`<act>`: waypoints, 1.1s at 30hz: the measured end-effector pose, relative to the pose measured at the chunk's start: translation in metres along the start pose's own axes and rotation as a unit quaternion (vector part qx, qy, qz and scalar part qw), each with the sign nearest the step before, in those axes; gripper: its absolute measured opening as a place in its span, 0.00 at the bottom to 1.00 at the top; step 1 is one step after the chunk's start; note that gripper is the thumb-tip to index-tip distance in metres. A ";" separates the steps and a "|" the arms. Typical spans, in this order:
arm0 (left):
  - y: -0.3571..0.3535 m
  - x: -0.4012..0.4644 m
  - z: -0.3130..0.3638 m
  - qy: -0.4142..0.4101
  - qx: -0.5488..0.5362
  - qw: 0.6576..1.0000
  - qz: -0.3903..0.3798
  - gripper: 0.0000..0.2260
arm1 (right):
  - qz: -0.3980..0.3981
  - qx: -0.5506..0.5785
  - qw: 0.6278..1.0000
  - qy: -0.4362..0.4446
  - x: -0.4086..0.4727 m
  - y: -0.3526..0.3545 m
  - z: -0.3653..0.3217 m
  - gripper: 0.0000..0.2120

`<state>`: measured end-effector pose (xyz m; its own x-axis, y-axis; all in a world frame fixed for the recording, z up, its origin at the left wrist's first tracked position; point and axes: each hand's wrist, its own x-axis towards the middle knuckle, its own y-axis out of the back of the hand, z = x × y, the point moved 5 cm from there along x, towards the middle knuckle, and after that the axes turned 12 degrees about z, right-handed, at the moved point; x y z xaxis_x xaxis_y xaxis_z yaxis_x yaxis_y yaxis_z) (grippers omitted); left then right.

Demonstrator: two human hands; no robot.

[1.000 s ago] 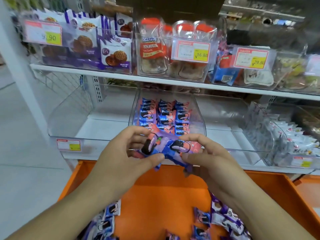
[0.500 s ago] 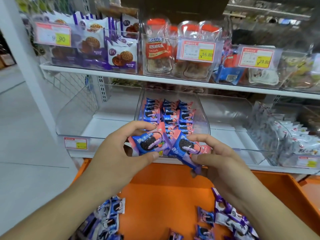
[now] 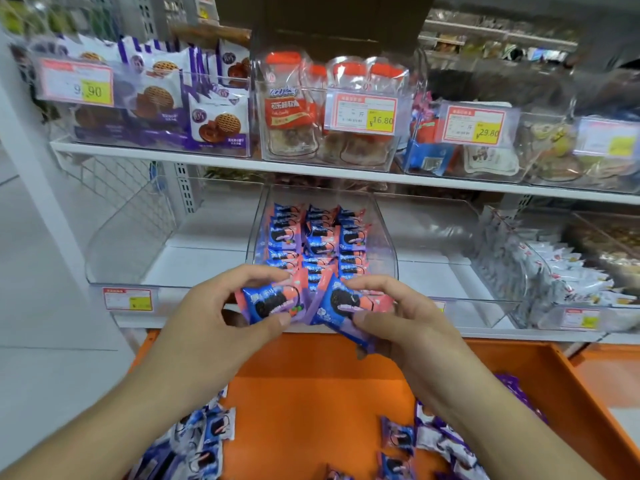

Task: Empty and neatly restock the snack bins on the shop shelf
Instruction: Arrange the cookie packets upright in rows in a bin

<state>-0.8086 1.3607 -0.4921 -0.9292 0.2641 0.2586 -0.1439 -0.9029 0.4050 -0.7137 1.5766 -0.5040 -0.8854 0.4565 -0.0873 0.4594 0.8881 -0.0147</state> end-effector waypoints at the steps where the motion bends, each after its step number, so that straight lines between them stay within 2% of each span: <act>1: -0.005 -0.001 -0.002 0.003 0.003 1.000 -0.009 0.19 | -0.001 -0.020 1.000 0.006 0.000 -0.001 0.000 0.15; 3: -0.014 0.001 -0.006 0.005 0.006 1.000 -0.019 0.19 | 0.022 -0.093 0.995 0.025 0.002 0.002 -0.002 0.13; 6: -0.028 0.019 -0.013 -0.009 0.028 0.999 -0.020 0.22 | 0.094 -0.214 0.969 0.078 0.023 0.025 -0.008 0.13; 10: -0.062 0.064 -0.009 -0.051 0.079 0.996 -0.010 0.17 | 0.152 -0.270 0.944 0.115 0.060 0.059 -0.016 0.14; 14: -0.127 0.120 -0.001 -0.102 0.139 0.985 -0.021 0.13 | 0.188 -0.270 0.935 0.130 0.083 0.083 -0.017 0.14; 21: -0.216 0.191 -0.014 -0.195 0.251 0.948 0.001 0.15 | 0.183 -0.283 0.935 0.109 0.093 0.102 0.004 0.14; 26: -0.230 0.196 -0.032 -0.202 0.338 0.919 0.021 0.16 | 0.170 -0.289 0.937 0.099 0.092 0.111 0.011 0.14; 31: -0.222 0.194 -0.025 -0.167 0.333 0.928 -0.011 0.19 | 0.155 -0.285 0.940 0.109 0.092 0.106 0.011 0.16; 33: -0.208 0.189 -0.018 -0.157 0.287 0.945 -0.006 0.16 | 0.152 -0.292 0.937 0.119 0.091 0.103 0.008 0.17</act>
<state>-0.9606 1.5927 -0.5435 -0.7683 0.4428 0.4623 0.1378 -0.5908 0.7949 -0.7463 1.7097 -0.5219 -0.7430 0.6296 0.2270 0.6372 0.5617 0.5277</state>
